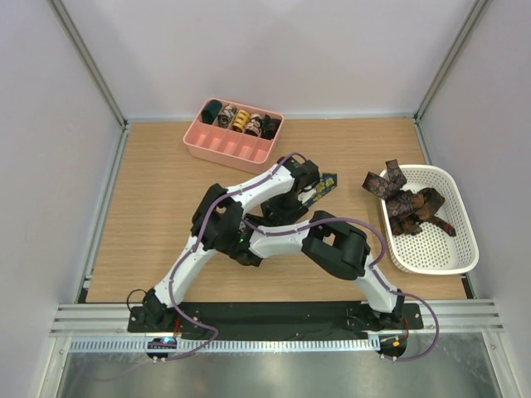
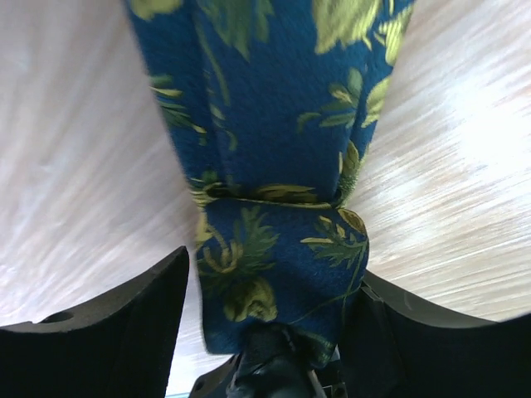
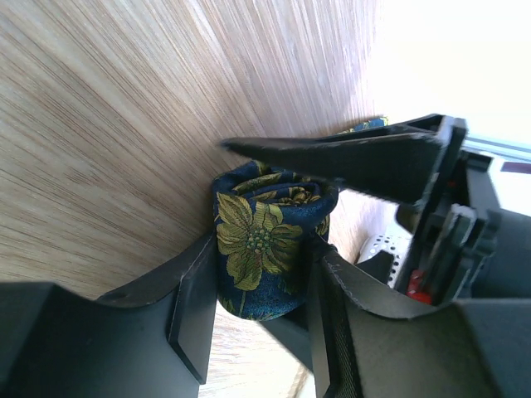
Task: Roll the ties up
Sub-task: Roll the tie
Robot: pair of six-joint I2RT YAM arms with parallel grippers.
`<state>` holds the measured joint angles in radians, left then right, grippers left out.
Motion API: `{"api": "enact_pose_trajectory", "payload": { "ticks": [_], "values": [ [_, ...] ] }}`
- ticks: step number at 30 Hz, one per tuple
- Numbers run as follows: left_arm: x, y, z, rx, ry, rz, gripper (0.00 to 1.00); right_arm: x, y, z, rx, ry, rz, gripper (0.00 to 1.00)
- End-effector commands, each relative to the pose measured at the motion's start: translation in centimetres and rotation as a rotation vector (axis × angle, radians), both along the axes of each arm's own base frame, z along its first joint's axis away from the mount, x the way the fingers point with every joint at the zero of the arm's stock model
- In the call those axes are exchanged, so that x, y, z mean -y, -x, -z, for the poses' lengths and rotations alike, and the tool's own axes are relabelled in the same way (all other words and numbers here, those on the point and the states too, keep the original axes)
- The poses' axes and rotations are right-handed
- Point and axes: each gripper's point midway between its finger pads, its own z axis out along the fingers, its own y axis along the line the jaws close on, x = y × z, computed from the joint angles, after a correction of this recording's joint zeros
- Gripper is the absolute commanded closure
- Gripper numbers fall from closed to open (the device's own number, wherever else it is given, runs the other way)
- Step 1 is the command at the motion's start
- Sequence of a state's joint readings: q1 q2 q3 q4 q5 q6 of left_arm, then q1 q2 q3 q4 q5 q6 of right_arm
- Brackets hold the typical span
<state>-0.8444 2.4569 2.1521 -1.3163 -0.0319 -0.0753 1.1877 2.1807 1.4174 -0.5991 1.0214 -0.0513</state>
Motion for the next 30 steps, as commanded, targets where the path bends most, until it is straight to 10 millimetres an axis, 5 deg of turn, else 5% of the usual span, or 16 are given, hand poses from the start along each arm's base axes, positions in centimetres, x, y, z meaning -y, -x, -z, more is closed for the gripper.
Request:
{"api": "enact_pose_trajectory", "payload": {
  "ticks": [1, 7, 12, 17, 23, 30],
  "values": [
    [0.0, -0.8, -1.5, 0.033, -0.008, 0.016, 0.32, -0.8, 1.4, 1.7, -0.126, -0.103, -0.004, 0.79],
    [2.2, -3.5, -4.5, 0.182, 0.108, 0.025, 0.31, -1.2, 1.8, 1.8, -0.15, -0.127, -0.016, 0.79],
    [4.0, -5.7, -8.9, 0.328, 0.242, 0.029, 0.17, -1.5, 2.1, 1.7, -0.162, -0.152, -0.024, 0.79],
    [4.0, -7.5, -13.5, 0.512, 0.331, -0.019, 0.14, -1.5, 2.4, 1.7, -0.176, -0.177, -0.031, 0.81],
    [1.7, -9.2, -19.3, 0.735, 0.418, -0.13, 0.06, -2.3, 2.7, 1.0, -0.205, -0.271, -0.05, 0.82],
    [-4.1, -9.7, -23.8, 0.994, 0.441, -0.354, 0.0, -2.8, 3.6, 0.1, -0.312, -0.449, -0.086, 0.81]
  ]
}}
